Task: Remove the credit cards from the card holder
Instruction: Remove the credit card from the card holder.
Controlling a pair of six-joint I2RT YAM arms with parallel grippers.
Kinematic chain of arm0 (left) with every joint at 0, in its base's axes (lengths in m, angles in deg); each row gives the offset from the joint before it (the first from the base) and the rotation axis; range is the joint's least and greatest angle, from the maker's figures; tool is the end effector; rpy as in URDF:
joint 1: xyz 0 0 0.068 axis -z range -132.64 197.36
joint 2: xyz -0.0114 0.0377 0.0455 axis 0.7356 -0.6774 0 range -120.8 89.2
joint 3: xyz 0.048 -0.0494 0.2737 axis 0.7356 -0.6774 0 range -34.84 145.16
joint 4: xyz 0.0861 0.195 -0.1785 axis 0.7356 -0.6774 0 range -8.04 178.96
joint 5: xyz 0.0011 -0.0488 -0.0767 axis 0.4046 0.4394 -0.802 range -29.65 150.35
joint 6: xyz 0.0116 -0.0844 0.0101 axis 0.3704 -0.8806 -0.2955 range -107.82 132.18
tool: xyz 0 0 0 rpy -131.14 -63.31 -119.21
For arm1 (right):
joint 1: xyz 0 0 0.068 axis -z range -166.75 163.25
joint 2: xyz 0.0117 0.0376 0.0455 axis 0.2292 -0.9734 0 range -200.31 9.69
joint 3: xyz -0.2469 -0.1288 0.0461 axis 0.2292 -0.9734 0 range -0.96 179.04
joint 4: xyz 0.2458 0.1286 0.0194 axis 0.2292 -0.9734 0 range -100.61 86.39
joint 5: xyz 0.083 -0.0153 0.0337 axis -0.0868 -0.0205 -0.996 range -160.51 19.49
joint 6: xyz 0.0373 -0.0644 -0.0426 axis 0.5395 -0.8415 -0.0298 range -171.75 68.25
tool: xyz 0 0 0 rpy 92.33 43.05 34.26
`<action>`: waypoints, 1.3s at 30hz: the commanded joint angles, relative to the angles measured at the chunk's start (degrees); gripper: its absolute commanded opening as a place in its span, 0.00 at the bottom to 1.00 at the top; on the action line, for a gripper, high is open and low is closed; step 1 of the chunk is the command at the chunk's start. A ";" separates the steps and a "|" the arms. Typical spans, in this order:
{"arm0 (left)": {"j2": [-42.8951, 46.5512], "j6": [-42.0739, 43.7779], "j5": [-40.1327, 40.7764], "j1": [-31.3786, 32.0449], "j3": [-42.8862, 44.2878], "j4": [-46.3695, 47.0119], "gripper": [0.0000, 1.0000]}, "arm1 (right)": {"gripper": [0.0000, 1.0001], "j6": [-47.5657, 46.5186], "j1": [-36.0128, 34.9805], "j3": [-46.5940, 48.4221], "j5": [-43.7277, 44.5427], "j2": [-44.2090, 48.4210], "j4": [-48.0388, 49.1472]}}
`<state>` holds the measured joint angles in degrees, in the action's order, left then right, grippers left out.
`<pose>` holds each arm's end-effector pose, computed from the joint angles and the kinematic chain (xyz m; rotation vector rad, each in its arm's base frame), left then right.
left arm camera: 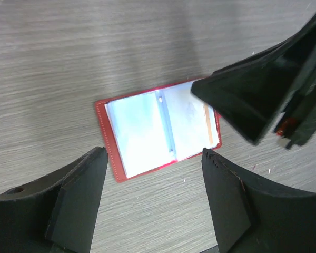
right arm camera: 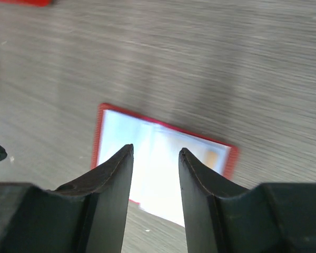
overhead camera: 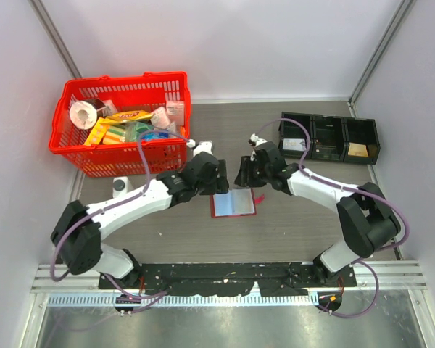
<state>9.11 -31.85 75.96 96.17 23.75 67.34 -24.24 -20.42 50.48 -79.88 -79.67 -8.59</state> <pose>0.2435 -0.2472 0.2423 -0.0413 2.3448 -0.5139 0.3009 0.2154 0.1720 -0.2164 2.4115 0.7074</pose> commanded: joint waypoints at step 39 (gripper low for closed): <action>-30.38 0.52 -9.90 -0.39 13.31 -2.28 0.46 | 0.44 -2.90 3.70 -0.20 0.05 -4.77 -7.60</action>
<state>-19.52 -30.91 66.52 95.98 37.14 65.61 -27.83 -16.83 50.24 -80.65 -84.45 -16.15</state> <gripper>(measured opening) 0.464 0.447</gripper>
